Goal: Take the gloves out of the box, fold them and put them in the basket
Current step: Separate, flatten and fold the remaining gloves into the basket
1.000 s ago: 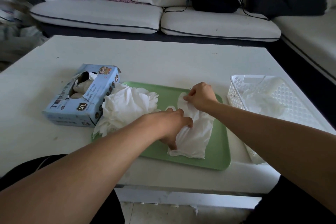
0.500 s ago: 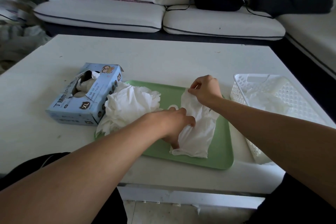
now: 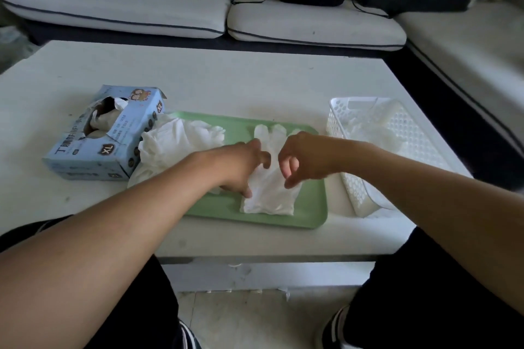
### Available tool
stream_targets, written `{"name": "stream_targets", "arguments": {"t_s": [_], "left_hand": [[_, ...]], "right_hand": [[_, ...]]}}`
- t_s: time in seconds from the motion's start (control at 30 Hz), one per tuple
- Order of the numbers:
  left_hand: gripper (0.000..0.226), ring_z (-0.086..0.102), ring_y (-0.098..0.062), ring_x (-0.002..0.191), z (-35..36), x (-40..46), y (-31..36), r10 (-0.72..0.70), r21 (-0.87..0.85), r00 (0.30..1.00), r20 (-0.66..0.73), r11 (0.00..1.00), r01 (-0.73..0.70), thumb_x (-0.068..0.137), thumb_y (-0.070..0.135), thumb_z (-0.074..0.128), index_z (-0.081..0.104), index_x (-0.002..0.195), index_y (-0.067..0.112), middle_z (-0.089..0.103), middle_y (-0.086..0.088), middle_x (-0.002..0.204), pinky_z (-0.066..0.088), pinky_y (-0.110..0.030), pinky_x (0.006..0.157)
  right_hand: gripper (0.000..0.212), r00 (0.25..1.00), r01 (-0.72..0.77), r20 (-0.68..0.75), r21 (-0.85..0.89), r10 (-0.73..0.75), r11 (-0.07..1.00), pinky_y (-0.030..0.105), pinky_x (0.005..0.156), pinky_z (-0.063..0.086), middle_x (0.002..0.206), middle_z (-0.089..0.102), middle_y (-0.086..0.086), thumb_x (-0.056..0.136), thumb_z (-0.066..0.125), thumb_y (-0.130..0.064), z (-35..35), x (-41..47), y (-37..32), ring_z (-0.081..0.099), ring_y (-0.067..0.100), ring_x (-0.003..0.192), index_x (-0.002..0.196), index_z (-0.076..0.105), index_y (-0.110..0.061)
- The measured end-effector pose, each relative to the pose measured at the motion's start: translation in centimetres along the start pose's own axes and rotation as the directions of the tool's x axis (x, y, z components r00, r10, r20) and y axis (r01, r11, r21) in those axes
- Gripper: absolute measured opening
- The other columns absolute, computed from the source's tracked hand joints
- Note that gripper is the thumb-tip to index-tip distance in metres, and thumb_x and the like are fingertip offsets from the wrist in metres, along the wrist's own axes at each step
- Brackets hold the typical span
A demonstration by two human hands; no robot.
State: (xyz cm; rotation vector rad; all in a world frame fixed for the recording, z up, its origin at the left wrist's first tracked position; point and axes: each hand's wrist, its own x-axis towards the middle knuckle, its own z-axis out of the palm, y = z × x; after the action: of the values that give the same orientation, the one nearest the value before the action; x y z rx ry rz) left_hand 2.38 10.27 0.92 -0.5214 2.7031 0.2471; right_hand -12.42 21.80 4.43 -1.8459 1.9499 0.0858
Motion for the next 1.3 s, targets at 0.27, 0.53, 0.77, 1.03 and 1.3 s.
{"name": "stream_targets", "arguments": {"t_s": [0.27,0.53,0.77,1.03,1.3], "left_hand": [[0.028,0.062,-0.015,0.086,1.3,-2.0,1.7,0.033,-0.118,0.994,0.102,0.993,-0.020,0.086,0.057,0.071,0.065,0.097,0.032,0.062,0.008,0.098,0.055,-0.036,0.079],[0.055,0.062,-0.017,0.087,1.4,-2.1,2.2,0.042,-0.075,0.994,0.100,0.997,-0.035,0.070,0.069,0.079,0.060,0.103,0.029,0.061,0.008,0.099,0.056,-0.035,0.078],[0.033,0.064,-0.018,0.096,-2.5,-1.8,1.5,-0.022,-0.494,0.888,-0.460,0.837,-0.236,0.072,0.033,0.083,0.067,0.098,0.019,0.065,0.003,0.102,0.052,-0.033,0.083],[0.018,0.072,-0.031,0.102,-6.3,-1.3,4.4,-0.229,-0.859,0.830,-0.508,0.075,-0.506,0.090,0.016,0.069,0.076,0.100,0.002,0.076,-0.018,0.106,0.053,-0.040,0.096],[0.029,0.062,-0.027,0.089,-8.5,-0.3,8.9,-0.356,-0.831,0.771,-0.528,0.028,-0.556,0.084,0.032,0.073,0.068,0.093,0.004,0.068,-0.013,0.093,0.052,-0.051,0.091]], "right_hand": [[0.038,0.999,0.039,-0.032,0.009,-0.038,0.999,0.025,0.080,0.048,0.095,0.065,-0.005,0.072,0.089,-0.034,4.9,-1.7,0.0,0.058,0.010,0.083,0.101,0.074,-0.016],[0.023,0.990,0.075,-0.106,-0.187,-0.096,0.979,0.032,0.080,0.050,0.107,0.067,-0.001,0.085,0.069,-0.023,5.9,-1.2,-0.7,0.063,0.021,0.096,0.107,0.071,-0.019],[0.021,0.979,0.057,-0.195,0.550,0.063,0.833,0.018,0.052,0.032,0.055,0.047,-0.010,0.084,0.068,-0.009,-3.4,-3.2,1.6,0.041,0.004,0.052,0.064,0.064,-0.016],[0.034,0.982,0.185,-0.191,0.937,-0.008,0.296,0.035,0.079,0.041,0.097,0.046,0.016,0.074,0.053,-0.020,-7.2,-6.6,5.0,0.044,0.029,0.088,0.101,0.057,0.001],[0.047,0.950,0.279,-0.300,0.941,0.090,0.189,0.042,0.092,0.055,0.127,0.064,0.024,0.089,0.070,-0.014,-6.8,-9.3,5.9,0.065,0.034,0.110,0.130,0.059,0.004]]}}
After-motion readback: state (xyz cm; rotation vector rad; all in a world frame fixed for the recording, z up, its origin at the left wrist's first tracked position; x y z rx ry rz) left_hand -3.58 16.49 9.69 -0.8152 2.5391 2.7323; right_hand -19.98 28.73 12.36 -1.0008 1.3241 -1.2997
